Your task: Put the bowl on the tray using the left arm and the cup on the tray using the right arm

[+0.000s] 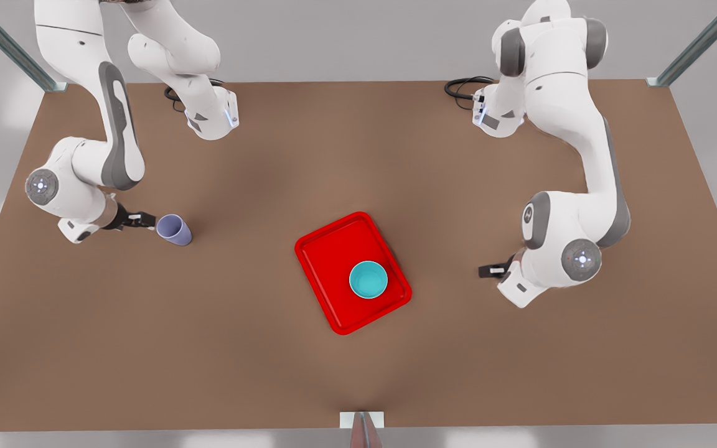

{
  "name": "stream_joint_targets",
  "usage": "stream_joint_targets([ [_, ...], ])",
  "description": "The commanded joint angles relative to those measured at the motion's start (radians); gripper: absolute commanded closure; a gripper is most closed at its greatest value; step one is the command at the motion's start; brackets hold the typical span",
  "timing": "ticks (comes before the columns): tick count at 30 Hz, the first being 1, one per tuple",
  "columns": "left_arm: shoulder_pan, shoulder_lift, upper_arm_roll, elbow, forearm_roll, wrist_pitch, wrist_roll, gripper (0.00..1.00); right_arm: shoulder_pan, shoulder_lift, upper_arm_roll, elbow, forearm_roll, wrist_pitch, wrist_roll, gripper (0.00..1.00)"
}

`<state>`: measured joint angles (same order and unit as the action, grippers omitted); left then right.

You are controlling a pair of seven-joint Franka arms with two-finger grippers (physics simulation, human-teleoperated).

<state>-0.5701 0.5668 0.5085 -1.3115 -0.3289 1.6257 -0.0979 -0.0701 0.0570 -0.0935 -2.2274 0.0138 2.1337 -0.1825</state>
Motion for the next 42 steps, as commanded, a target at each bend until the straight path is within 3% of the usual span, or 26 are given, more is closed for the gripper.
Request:
stream_joint_targets([
  [1, 0.021, -0.019, -0.013, 0.000, 0.128, -0.003, 0.000, 0.00, 0.021, 0.006, 0.001, 0.000, 0.000, 0.002, 0.000, 0.00],
  [3, 0.281, -0.110, -0.349, 0.000, 0.393, -0.004, 0.001, 0.00, 0.032, 0.020, 0.000, -0.002, 0.002, 0.005, 0.000, 0.00],
  [4, 0.392, -0.151, -0.462, 0.000, 0.399, -0.007, 0.003, 0.00, 0.036, 0.024, -0.002, -0.005, 0.002, 0.017, 0.000, 0.00],
  [6, 0.513, -0.212, -0.571, 0.002, 0.401, -0.058, 0.001, 0.00, 0.035, 0.024, -0.002, -0.031, 0.000, 0.054, 0.000, 0.00],
  [25, 0.523, -0.237, -0.604, -0.002, 0.426, -0.102, -0.008, 0.00, 0.024, 0.076, -0.018, -0.146, 0.000, 0.181, -0.041, 0.07],
  [28, 0.523, -0.235, -0.604, -0.002, 0.423, -0.104, -0.008, 0.00, 0.024, 0.098, -0.017, -0.158, 0.002, 0.216, -0.040, 0.24],
  [29, 0.523, -0.235, -0.604, -0.002, 0.416, -0.105, -0.008, 0.00, 0.023, 0.104, -0.018, -0.161, 0.002, 0.230, -0.040, 0.43],
  [31, 0.524, -0.235, -0.604, -0.002, 0.412, -0.121, 0.003, 0.00, 0.023, 0.115, -0.023, -0.161, 0.002, 0.233, -0.040, 0.53],
  [35, 0.524, -0.238, -0.604, -0.002, 0.412, -0.135, -0.002, 0.00, 0.023, 0.115, -0.025, -0.166, 0.002, 0.233, -0.040, 0.65],
  [38, 0.523, -0.240, -0.605, -0.002, 0.410, -0.151, -0.005, 0.00, 0.026, 0.118, -0.023, -0.166, 0.003, 0.232, -0.031, 0.67],
  [40, 0.523, -0.240, -0.605, -0.002, 0.410, -0.153, -0.006, 0.00, 0.032, 0.122, -0.023, -0.164, 0.017, 0.235, -0.029, 0.79],
  [42, 0.523, -0.235, -0.605, -0.002, 0.412, -0.152, -0.006, 0.00, 0.038, 0.132, -0.023, -0.161, 0.018, 0.229, -0.029, 0.79],
])
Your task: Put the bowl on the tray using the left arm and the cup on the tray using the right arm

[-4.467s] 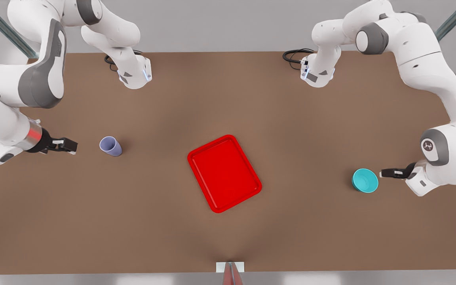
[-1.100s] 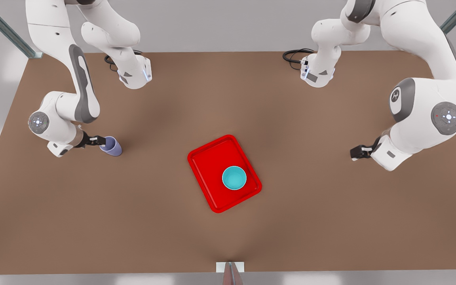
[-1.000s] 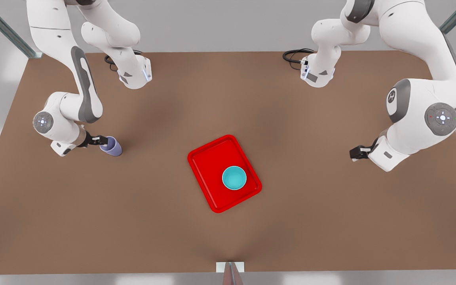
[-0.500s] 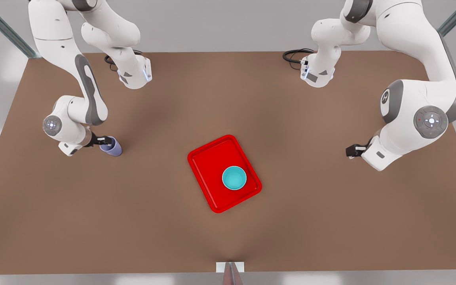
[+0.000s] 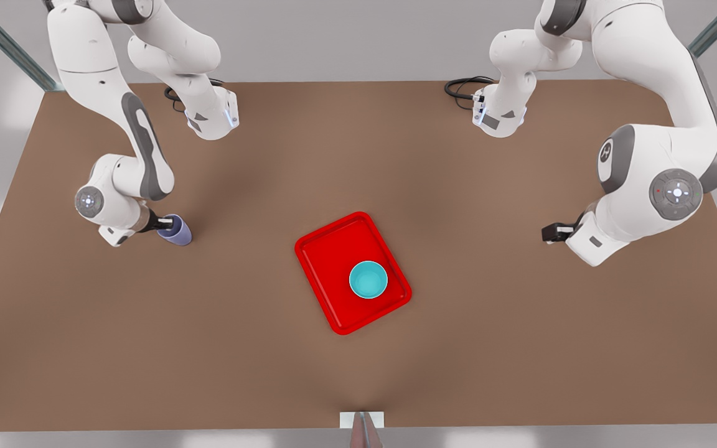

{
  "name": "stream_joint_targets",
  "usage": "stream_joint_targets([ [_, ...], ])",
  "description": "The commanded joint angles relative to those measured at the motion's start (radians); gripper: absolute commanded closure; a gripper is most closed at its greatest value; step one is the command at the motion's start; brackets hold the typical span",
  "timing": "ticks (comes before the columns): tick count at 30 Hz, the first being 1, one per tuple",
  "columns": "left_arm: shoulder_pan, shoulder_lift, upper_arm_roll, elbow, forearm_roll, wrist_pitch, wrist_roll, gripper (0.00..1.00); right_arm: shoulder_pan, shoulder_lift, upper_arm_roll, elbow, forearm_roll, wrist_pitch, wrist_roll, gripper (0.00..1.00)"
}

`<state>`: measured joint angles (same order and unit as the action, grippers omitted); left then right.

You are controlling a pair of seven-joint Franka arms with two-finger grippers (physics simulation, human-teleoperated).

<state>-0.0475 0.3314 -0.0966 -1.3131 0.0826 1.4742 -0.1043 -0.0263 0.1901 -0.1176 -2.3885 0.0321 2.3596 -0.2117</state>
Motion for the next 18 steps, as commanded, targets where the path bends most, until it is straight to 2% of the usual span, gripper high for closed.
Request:
stream_joint_targets([
  [1, 0.000, 0.000, 0.000, 0.000, 0.000, 0.000, 0.000, 0.00, -0.001, 0.000, 0.001, 0.000, 0.000, 0.000, 0.000, 0.79],
  [12, 0.000, -0.006, 0.002, 0.000, 0.000, -0.003, -0.002, 0.00, 0.017, -0.034, 0.003, 0.002, -0.001, -0.005, -0.002, 0.79],
  [18, 0.000, -0.012, 0.001, 0.000, 0.000, -0.009, -0.003, 0.00, 0.135, -0.044, 0.006, 0.043, 0.078, -0.006, 0.026, 0.79],
])
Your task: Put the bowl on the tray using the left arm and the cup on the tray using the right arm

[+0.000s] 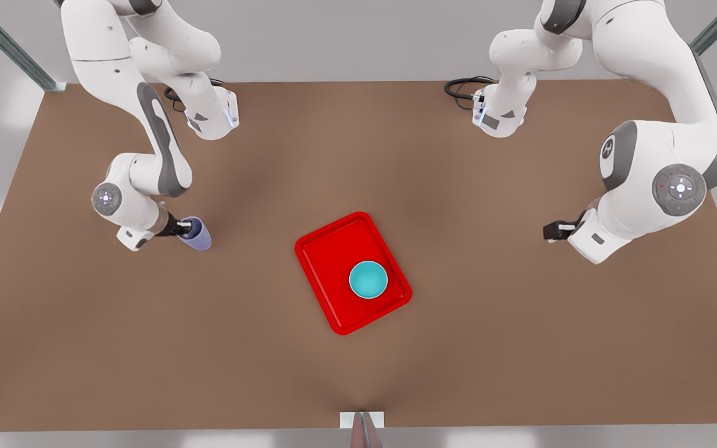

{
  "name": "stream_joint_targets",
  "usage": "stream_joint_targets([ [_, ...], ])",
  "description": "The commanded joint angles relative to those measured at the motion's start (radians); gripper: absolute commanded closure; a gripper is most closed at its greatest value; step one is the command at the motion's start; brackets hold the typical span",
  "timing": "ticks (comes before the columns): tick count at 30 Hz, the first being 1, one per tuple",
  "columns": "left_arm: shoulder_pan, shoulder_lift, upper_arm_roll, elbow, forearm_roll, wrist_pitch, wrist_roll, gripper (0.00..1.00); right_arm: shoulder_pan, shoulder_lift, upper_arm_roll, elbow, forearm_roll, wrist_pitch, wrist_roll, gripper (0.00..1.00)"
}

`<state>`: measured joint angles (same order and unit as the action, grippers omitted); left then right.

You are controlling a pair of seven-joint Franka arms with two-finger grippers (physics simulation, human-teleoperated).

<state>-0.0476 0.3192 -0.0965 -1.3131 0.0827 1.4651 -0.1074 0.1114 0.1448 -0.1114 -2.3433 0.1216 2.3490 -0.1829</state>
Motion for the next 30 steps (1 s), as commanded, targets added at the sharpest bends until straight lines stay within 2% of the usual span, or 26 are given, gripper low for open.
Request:
stream_joint_targets([
  [1, 0.000, 0.000, 0.000, 0.000, 0.000, 0.000, 0.000, 0.00, 0.002, -0.001, -0.001, 0.001, -0.011, -0.001, 0.013, 0.79],
  [10, 0.000, 0.001, 0.001, 0.000, 0.002, 0.000, 0.000, 0.00, 0.114, -0.002, 0.039, 0.088, -0.011, -0.082, 0.247, 0.79],
  [15, 0.000, 0.001, 0.004, -0.002, 0.002, -0.002, 0.002, 0.00, 0.125, 0.007, 0.151, 0.191, -0.010, -0.194, 0.454, 0.79],
  [19, 0.000, 0.005, 0.004, -0.002, 0.002, 0.000, 0.002, 0.00, 0.126, 0.016, 0.236, 0.223, -0.008, -0.194, 0.608, 0.79],
  [22, 0.000, 0.006, 0.004, -0.002, 0.002, 0.000, 0.002, 0.00, 0.140, 0.064, 0.302, 0.289, 0.000, -0.194, 0.714, 0.79],
  [30, 0.002, 0.009, 0.006, -0.003, 0.002, -0.002, 0.000, 0.00, 0.260, 0.292, 0.300, 0.567, 0.013, -0.203, 0.925, 0.79],
])
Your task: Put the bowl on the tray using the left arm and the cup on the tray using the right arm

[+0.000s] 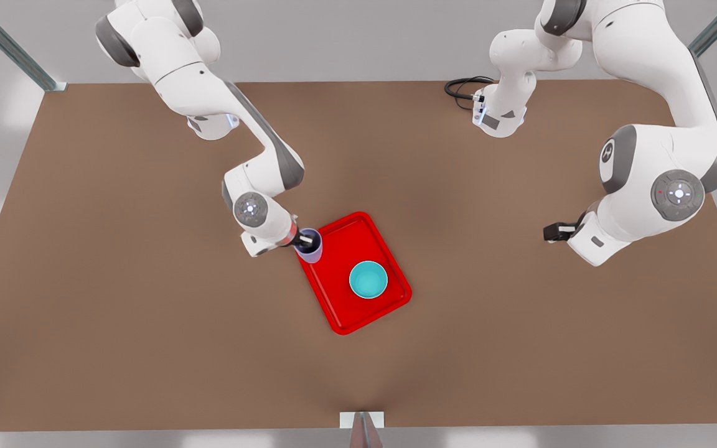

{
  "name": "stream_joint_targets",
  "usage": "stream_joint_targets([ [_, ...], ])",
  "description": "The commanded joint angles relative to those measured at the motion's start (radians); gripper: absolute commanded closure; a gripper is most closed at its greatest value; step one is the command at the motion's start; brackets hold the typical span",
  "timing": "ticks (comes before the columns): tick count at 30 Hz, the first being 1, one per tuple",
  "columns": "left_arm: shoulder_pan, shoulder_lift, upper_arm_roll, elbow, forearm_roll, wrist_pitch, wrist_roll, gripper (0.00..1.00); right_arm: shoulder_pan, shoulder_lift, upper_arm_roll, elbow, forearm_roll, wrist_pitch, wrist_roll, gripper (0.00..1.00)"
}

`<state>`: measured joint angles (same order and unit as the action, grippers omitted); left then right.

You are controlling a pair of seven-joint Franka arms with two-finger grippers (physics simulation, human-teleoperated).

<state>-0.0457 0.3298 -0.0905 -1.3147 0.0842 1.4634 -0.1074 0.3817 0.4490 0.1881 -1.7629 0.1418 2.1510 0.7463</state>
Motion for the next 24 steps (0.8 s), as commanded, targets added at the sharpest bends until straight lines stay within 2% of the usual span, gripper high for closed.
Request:
stream_joint_targets([
  [1, 0.000, 0.000, 0.000, 0.000, 0.000, 0.000, 0.000, 0.00, 0.002, 0.007, 0.001, 0.010, -0.007, -0.003, 0.007, 0.79],
  [10, 0.000, 0.002, 0.001, -0.004, 0.000, 0.000, -0.002, 0.00, 0.088, 0.125, -0.010, 0.071, -0.002, 0.050, 0.084, 0.78],
  [11, 0.000, 0.002, 0.001, -0.004, 0.002, 0.000, -0.002, 0.00, 0.091, 0.132, -0.010, 0.069, -0.004, 0.070, 0.084, 0.68],
  [13, -0.002, 0.002, 0.003, -0.004, 0.002, 0.000, -0.002, 0.00, 0.105, 0.152, -0.010, 0.069, -0.004, 0.084, 0.082, 0.58],
  [20, -0.002, -0.005, 0.003, -0.001, 0.002, -0.014, -0.003, 0.00, 0.105, 0.155, -0.010, 0.062, -0.005, 0.106, 0.084, 0.51],
  [21, -0.002, -0.008, 0.003, -0.001, 0.002, -0.014, -0.003, 0.00, 0.105, 0.154, -0.010, 0.065, -0.005, 0.102, 0.085, 0.06],
  [22, -0.002, -0.009, 0.003, -0.001, 0.002, -0.014, -0.003, 0.00, 0.112, 0.149, -0.010, 0.065, -0.007, 0.101, 0.084, 0.00],
  [24, -0.002, -0.014, 0.001, -0.001, 0.002, -0.017, -0.005, 0.00, 0.112, 0.108, -0.009, 0.063, -0.007, 0.084, 0.080, 0.00],
])
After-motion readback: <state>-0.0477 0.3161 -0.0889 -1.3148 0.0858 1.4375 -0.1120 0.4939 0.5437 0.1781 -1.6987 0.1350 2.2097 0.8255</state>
